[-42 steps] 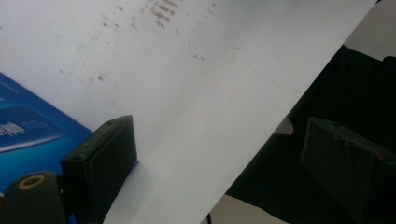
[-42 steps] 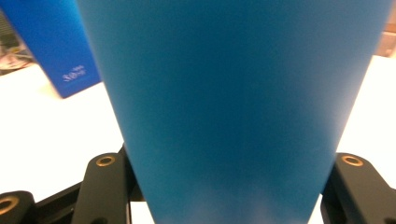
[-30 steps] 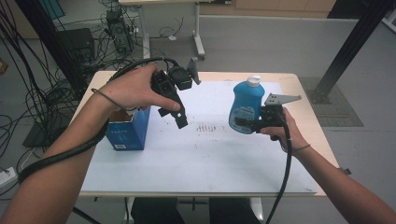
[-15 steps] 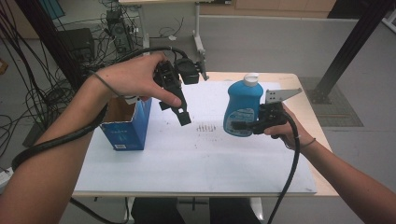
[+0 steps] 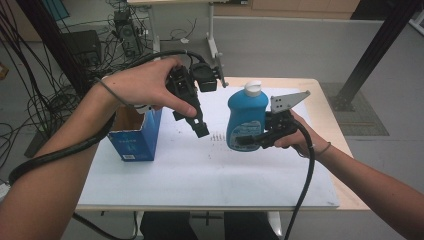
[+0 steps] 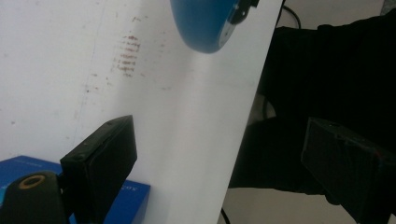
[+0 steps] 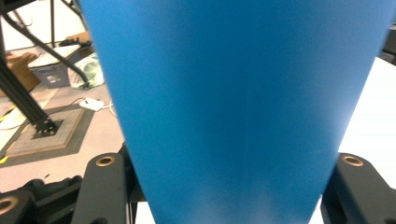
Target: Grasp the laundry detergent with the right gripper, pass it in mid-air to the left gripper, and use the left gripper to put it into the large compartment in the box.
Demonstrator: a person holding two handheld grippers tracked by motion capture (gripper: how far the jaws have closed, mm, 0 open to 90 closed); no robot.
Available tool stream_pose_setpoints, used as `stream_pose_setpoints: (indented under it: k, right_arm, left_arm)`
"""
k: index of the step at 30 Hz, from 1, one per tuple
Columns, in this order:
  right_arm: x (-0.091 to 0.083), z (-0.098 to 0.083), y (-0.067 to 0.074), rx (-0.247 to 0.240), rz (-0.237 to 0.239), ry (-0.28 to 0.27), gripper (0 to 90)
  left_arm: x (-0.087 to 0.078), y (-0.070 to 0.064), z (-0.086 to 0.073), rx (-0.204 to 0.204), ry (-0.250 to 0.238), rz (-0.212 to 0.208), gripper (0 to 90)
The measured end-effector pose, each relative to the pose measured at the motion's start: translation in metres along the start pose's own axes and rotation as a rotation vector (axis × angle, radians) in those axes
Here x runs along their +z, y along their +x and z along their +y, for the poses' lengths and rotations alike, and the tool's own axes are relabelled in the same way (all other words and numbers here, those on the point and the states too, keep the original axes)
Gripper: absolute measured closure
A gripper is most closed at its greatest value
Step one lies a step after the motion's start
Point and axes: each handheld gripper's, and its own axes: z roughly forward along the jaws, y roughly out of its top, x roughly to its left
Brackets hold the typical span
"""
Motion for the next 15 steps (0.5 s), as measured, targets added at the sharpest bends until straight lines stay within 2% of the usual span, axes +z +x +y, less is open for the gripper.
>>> stream_pose_setpoints:
  k: [4, 10, 15]
  right_arm:
    - [0.007, 0.003, 0.005, -0.001, 0.030, -0.004, 40.2]
    - [0.022, 0.008, 0.015, -0.027, 0.081, 0.007, 40.2]
    - [0.031, 0.011, 0.021, -0.041, 0.100, 0.011, 40.2]
  left_arm:
    - [0.001, -0.001, 0.001, 0.005, -0.013, -0.008, 10.7]
    - [0.001, -0.004, 0.004, 0.016, -0.042, -0.012, 10.7]
    - [0.002, -0.005, 0.007, 0.019, -0.053, -0.012, 10.6]
